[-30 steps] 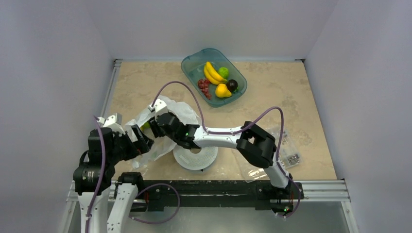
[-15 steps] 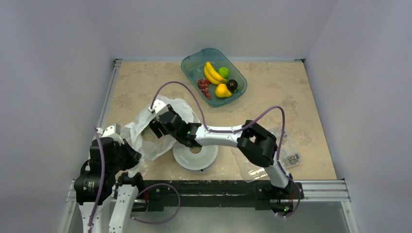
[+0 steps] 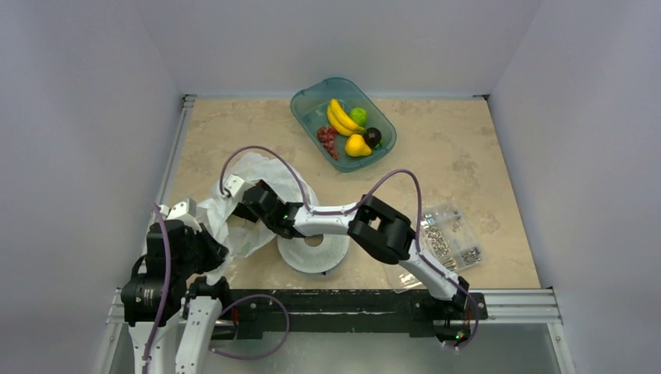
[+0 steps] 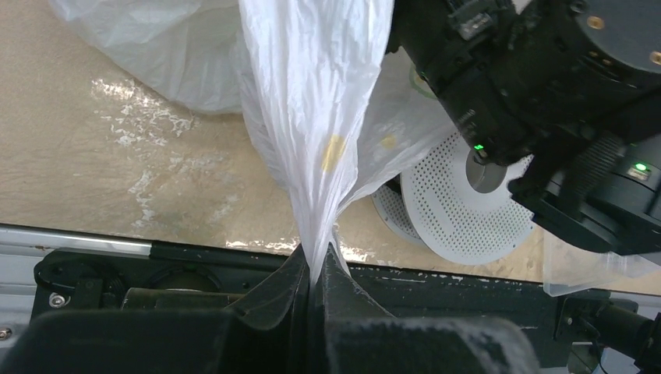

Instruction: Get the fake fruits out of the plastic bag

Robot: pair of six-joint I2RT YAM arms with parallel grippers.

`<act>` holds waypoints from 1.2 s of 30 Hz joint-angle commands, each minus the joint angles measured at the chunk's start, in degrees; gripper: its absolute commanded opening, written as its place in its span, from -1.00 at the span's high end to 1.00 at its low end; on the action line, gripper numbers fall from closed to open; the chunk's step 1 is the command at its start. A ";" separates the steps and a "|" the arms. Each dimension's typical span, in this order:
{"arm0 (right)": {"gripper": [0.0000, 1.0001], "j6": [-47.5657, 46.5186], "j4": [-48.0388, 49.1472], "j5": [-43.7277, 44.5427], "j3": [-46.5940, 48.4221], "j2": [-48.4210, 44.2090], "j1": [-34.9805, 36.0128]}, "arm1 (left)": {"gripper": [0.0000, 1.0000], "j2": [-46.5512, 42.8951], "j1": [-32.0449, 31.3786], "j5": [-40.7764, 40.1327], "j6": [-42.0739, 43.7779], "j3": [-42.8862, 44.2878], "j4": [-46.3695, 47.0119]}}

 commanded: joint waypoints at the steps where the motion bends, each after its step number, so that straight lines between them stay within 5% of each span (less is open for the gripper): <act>1: -0.67 -6.29 3.28 7.70 7.31 4.19 0.06 | 1.00 -0.78 -0.09 1.25 1.23 -0.28 1.46; 3: -0.52 -6.99 5.71 7.98 6.76 4.73 0.14 | 1.00 -0.89 -0.07 1.22 1.23 -0.28 1.48; 10: 0.50 -3.72 8.86 0.86 1.82 0.18 0.14 | 1.00 -0.85 -0.07 0.67 0.75 -0.54 1.68; 17: 0.90 3.37 10.57 -4.46 -6.60 -8.95 0.14 | 1.00 -1.05 -0.10 0.46 0.44 -0.58 1.71; 21: 1.00 7.97 9.76 -7.76 -10.74 -14.08 0.14 | 1.00 -1.58 -0.10 0.00 0.12 -0.61 1.65; 30: 1.00 23.16 2.54 -31.19 -17.71 -27.20 0.12 | 1.00 -1.54 -0.14 -1.98 -2.44 -0.39 0.97; 36: 1.00 27.19 -9.55 -29.66 -17.61 -37.57 -2.83 | 1.00 -2.16 -0.07 -1.36 -4.41 -1.18 3.45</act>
